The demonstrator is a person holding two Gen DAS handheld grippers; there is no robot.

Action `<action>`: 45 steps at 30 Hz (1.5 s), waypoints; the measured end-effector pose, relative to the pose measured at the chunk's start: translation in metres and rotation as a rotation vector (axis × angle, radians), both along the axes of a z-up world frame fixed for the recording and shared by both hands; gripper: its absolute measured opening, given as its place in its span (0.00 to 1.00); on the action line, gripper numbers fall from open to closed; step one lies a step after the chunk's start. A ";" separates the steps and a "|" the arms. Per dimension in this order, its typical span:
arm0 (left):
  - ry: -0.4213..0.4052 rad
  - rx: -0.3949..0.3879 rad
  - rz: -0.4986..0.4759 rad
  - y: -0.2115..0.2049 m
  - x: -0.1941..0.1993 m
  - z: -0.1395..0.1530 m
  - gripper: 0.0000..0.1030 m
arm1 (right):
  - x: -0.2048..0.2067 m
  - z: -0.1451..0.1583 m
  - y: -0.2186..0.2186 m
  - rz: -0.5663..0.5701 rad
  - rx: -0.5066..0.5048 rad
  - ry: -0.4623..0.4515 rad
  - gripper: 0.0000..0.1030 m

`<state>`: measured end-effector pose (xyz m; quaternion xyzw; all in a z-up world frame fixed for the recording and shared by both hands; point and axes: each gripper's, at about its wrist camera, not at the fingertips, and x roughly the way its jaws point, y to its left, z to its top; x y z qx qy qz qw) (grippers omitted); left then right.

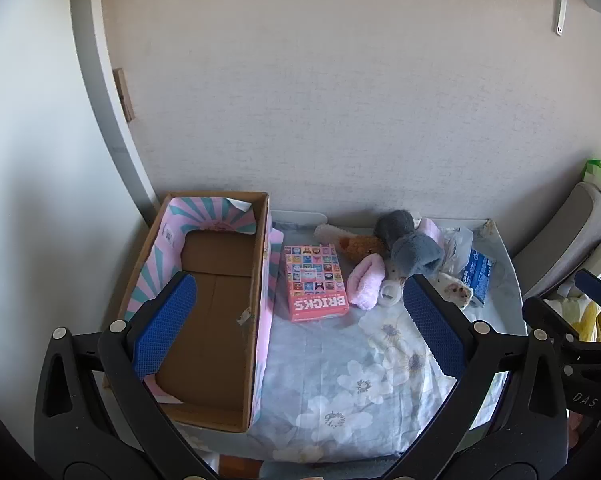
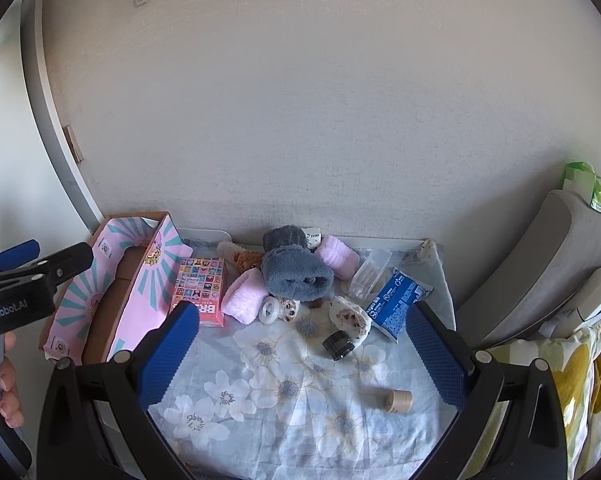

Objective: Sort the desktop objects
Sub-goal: 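Move both tools toward the items on the bed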

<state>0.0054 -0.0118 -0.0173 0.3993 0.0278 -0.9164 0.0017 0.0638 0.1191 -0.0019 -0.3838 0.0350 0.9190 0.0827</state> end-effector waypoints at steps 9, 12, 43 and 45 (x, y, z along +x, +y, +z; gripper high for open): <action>0.006 -0.014 -0.013 0.003 0.003 0.001 1.00 | 0.002 0.008 0.004 -0.015 0.025 0.030 1.00; 0.012 -0.021 -0.013 0.004 0.004 0.002 1.00 | 0.004 0.008 0.008 -0.019 0.032 0.034 1.00; -0.016 -0.031 -0.030 0.021 -0.001 -0.014 1.00 | 0.010 0.006 0.048 0.013 0.021 0.044 1.00; -0.019 -0.030 -0.028 0.021 -0.003 -0.015 1.00 | 0.009 0.005 0.050 0.015 0.014 0.041 1.00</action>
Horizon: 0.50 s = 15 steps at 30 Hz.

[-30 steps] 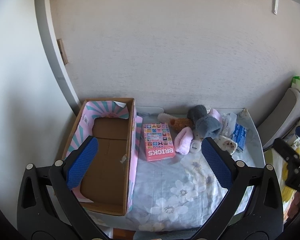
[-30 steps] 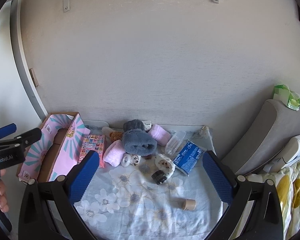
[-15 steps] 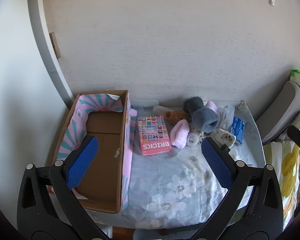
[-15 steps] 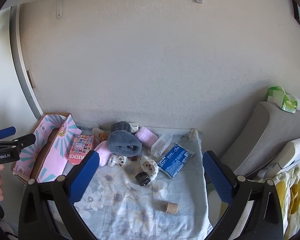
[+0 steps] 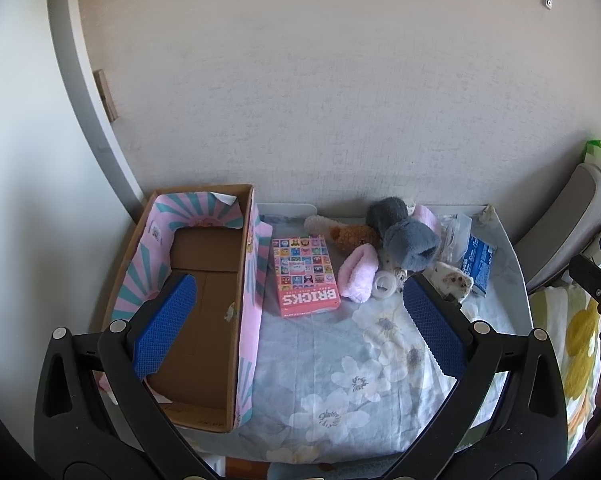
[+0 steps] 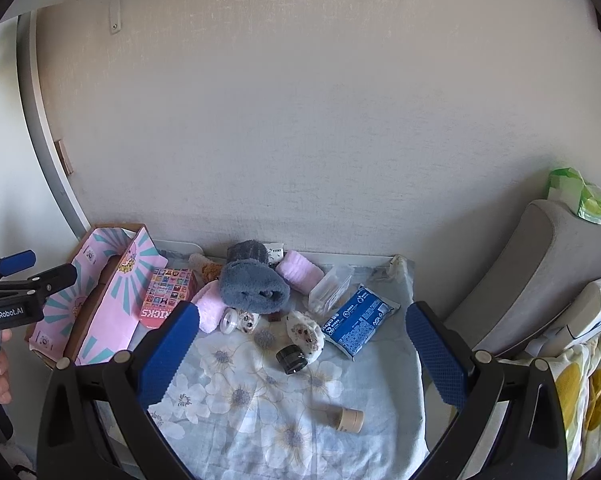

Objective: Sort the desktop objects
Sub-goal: 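Move both tools toward the items on the bed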

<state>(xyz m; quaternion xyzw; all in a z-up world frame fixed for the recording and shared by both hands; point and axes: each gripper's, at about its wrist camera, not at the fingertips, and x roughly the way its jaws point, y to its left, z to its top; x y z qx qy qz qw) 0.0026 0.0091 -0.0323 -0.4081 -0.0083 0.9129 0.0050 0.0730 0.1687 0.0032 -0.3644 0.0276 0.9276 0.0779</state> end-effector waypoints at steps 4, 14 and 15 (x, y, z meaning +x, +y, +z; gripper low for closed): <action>-0.012 0.010 0.012 0.000 -0.004 -0.009 1.00 | 0.001 -0.009 0.007 0.008 -0.006 -0.014 1.00; -0.098 0.105 0.046 0.021 -0.007 -0.104 1.00 | -0.005 -0.081 0.020 0.113 -0.032 -0.151 1.00; -0.096 0.103 0.055 0.023 -0.009 -0.115 1.00 | -0.007 -0.089 0.020 0.127 -0.038 -0.162 1.00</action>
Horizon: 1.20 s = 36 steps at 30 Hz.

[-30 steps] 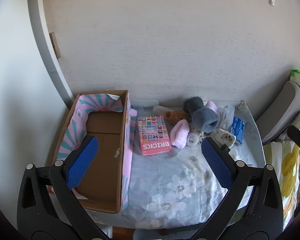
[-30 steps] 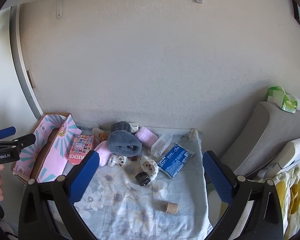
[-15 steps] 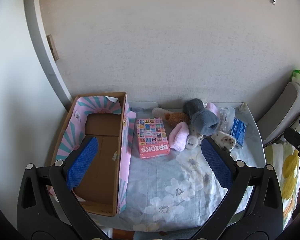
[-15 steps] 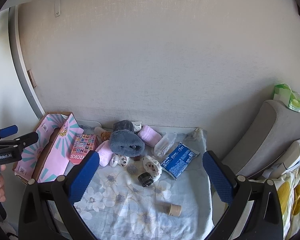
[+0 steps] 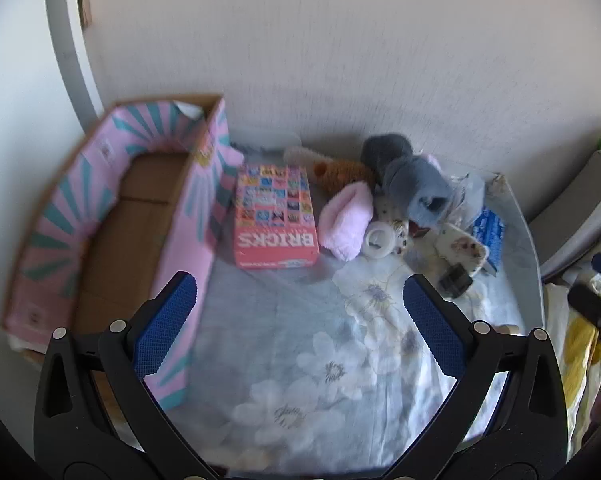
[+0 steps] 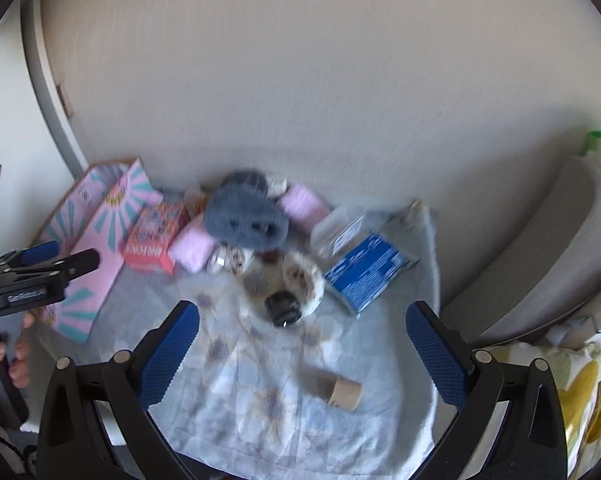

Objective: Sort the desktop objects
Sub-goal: 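Move both tools toward the items on the bed, then grasp the pink BRICKS box with the left tool while the right tool grasps the black jar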

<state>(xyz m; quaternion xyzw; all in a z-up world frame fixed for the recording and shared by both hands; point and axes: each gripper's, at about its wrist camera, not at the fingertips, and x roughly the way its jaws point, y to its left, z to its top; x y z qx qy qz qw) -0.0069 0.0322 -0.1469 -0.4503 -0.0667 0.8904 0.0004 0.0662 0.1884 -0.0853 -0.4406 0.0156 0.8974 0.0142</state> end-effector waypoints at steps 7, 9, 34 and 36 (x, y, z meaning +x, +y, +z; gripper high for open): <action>0.034 -0.126 0.068 0.012 -0.036 -0.052 1.00 | -0.015 -0.048 -0.004 0.078 -0.024 -0.066 0.98; 0.031 -0.168 0.097 0.013 -0.049 -0.065 1.00 | -0.021 -0.060 -0.007 0.100 -0.019 -0.076 0.96; 0.070 -0.270 -0.042 0.013 -0.071 -0.108 0.91 | -0.049 -0.103 -0.008 0.147 -0.043 -0.088 0.84; 0.062 -0.263 -0.032 0.010 -0.074 -0.110 0.84 | -0.053 -0.107 -0.009 0.144 -0.032 -0.089 0.76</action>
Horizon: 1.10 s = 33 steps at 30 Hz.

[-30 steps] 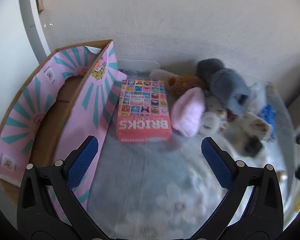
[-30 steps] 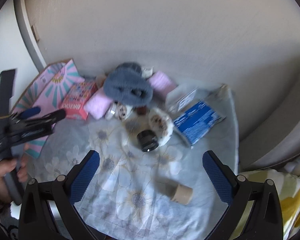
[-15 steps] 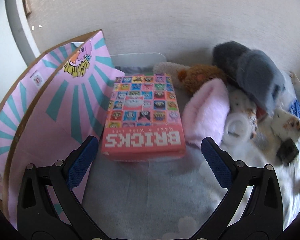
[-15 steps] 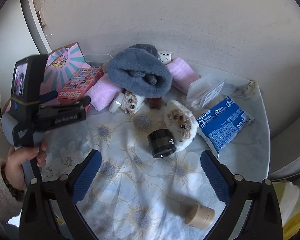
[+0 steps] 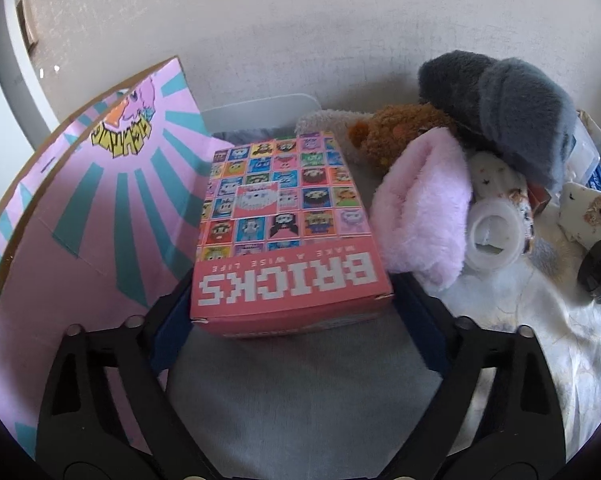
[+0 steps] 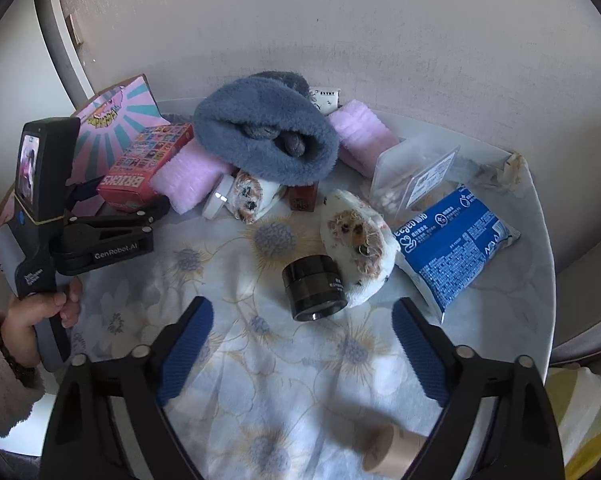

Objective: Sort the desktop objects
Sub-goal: 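Grasp the pink BRICKS box with the left tool while the right tool grasps the black jar, then carry the BRICKS box and black jar into the cardboard box and release both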

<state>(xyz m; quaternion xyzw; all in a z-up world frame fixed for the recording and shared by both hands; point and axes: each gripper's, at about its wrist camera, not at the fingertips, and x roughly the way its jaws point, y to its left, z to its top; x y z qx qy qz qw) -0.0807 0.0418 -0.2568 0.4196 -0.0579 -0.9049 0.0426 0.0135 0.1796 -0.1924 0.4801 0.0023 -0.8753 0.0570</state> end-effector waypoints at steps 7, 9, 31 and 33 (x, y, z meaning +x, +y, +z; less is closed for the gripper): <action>0.008 0.027 0.010 -0.005 -0.003 0.003 0.79 | -0.011 -0.009 0.003 -0.008 0.002 0.002 0.58; 0.009 0.039 0.014 -0.005 -0.002 0.005 0.78 | -0.013 -0.010 0.002 -0.005 0.011 -0.002 0.51; 0.028 0.062 0.040 -0.021 0.007 0.015 0.76 | -0.020 -0.015 -0.003 -0.003 -0.012 -0.007 0.32; 0.049 0.078 0.047 -0.026 0.010 0.023 0.76 | -0.018 -0.011 -0.004 0.005 -0.009 -0.004 0.32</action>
